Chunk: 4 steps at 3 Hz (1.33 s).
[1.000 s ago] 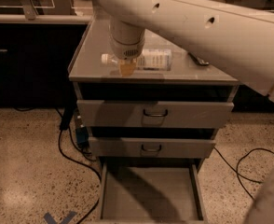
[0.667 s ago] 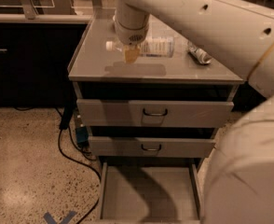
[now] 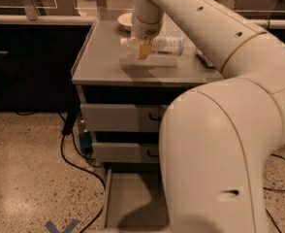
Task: Pick blue plastic bottle from bottom drawer and place on counter
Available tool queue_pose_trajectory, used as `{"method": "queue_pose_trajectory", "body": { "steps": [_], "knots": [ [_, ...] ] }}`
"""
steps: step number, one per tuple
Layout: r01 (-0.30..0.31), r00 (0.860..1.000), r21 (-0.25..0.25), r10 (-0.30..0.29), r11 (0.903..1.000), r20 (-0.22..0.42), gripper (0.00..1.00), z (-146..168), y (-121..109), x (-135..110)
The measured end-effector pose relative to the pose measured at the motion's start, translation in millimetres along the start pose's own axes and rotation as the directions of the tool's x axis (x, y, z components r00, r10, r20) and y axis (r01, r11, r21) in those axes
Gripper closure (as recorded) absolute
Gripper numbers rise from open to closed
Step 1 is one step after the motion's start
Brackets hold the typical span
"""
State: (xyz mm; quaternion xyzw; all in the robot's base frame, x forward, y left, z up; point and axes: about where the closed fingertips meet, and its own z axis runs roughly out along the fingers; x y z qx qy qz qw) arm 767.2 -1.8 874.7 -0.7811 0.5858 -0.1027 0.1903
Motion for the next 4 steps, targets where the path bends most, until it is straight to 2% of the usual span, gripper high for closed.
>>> {"method": "queue_pose_trajectory", "body": {
  "steps": [2, 4],
  "knots": [
    [-0.039, 0.996, -0.086, 0.046, 0.9956, 0.082, 1.00, 56, 7, 12],
    [-0.039, 0.996, -0.086, 0.046, 0.9956, 0.082, 0.58, 53, 6, 12]
  ]
}}
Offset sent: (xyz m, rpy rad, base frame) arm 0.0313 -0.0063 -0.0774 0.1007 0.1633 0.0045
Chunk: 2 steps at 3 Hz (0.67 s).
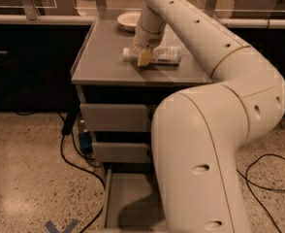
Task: Pick blue plastic bottle from bottom drawer and place on counter
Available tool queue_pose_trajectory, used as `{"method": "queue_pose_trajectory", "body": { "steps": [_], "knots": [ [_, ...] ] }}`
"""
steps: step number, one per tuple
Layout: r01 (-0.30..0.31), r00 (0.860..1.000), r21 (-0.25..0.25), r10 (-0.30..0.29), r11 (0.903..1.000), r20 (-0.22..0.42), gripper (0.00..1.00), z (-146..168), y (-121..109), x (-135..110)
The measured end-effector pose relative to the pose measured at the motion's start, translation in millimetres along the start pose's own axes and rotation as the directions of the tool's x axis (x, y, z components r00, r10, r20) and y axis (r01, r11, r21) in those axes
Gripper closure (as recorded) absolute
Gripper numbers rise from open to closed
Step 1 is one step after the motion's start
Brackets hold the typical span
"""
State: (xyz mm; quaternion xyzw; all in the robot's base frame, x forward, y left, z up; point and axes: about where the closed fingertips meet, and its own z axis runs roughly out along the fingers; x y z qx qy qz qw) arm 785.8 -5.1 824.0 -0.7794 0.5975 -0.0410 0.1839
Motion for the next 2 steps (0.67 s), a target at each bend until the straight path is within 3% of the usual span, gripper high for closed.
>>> {"method": "queue_pose_trajectory", "body": {
  "steps": [2],
  "knots": [
    [0.000, 1.000, 0.000, 0.000, 1.0000, 0.000, 0.11, 0.1, 0.0, 0.0]
  ]
}}
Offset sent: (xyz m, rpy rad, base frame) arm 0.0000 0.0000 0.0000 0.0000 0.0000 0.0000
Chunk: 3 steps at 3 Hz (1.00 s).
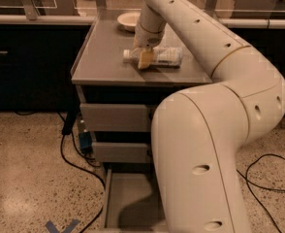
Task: Pick blue plastic bottle from bottom drawer and place on counter
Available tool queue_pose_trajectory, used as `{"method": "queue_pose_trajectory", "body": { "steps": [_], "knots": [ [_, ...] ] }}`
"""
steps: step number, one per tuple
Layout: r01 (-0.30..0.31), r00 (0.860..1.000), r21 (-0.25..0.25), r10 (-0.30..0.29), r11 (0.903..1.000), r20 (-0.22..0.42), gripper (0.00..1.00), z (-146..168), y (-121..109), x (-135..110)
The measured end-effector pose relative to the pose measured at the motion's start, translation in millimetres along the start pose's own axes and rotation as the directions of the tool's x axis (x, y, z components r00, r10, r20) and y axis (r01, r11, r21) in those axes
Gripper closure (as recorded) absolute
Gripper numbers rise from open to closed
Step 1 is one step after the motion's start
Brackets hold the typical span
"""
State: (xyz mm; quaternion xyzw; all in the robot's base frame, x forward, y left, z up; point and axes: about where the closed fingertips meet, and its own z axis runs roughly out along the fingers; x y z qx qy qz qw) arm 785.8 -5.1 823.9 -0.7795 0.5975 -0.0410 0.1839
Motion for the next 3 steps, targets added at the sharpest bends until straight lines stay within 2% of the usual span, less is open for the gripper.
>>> {"method": "queue_pose_trajectory", "body": {
  "steps": [1, 2, 3],
  "knots": [
    [0.000, 1.000, 0.000, 0.000, 1.0000, 0.000, 0.00, 0, 0, 0],
    [0.000, 1.000, 0.000, 0.000, 1.0000, 0.000, 0.00, 0, 0, 0],
    [0.012, 1.000, -0.006, -0.012, 0.9999, 0.002, 0.00, -20, -8, -8]
  ]
}}
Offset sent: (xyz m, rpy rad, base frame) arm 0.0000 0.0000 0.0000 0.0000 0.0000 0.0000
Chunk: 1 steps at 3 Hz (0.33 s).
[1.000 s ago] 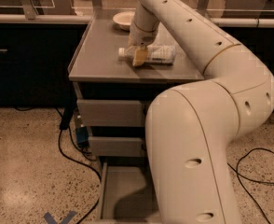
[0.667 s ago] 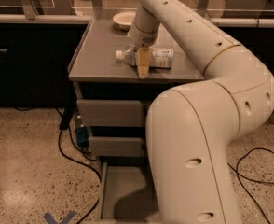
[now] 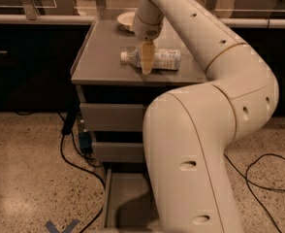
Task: Pick blue plastic bottle from bottom drawer and place on counter
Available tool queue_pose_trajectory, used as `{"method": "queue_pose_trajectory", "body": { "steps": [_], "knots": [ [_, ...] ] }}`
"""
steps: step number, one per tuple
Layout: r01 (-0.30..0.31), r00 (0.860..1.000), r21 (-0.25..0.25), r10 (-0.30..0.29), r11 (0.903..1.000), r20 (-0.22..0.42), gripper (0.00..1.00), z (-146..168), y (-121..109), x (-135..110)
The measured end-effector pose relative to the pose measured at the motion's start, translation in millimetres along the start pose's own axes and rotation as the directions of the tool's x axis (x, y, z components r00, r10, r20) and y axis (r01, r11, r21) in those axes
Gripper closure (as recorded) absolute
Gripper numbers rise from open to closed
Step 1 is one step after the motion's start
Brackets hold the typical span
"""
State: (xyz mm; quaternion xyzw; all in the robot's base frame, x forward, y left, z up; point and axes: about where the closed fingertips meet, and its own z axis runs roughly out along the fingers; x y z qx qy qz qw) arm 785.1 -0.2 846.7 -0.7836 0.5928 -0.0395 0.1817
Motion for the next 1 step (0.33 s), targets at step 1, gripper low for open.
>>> {"method": "queue_pose_trajectory", "body": {
  "steps": [1],
  "knots": [
    [0.012, 1.000, 0.030, -0.013, 0.9995, 0.013, 0.00, -30.7, -11.9, -10.6]
  ]
}}
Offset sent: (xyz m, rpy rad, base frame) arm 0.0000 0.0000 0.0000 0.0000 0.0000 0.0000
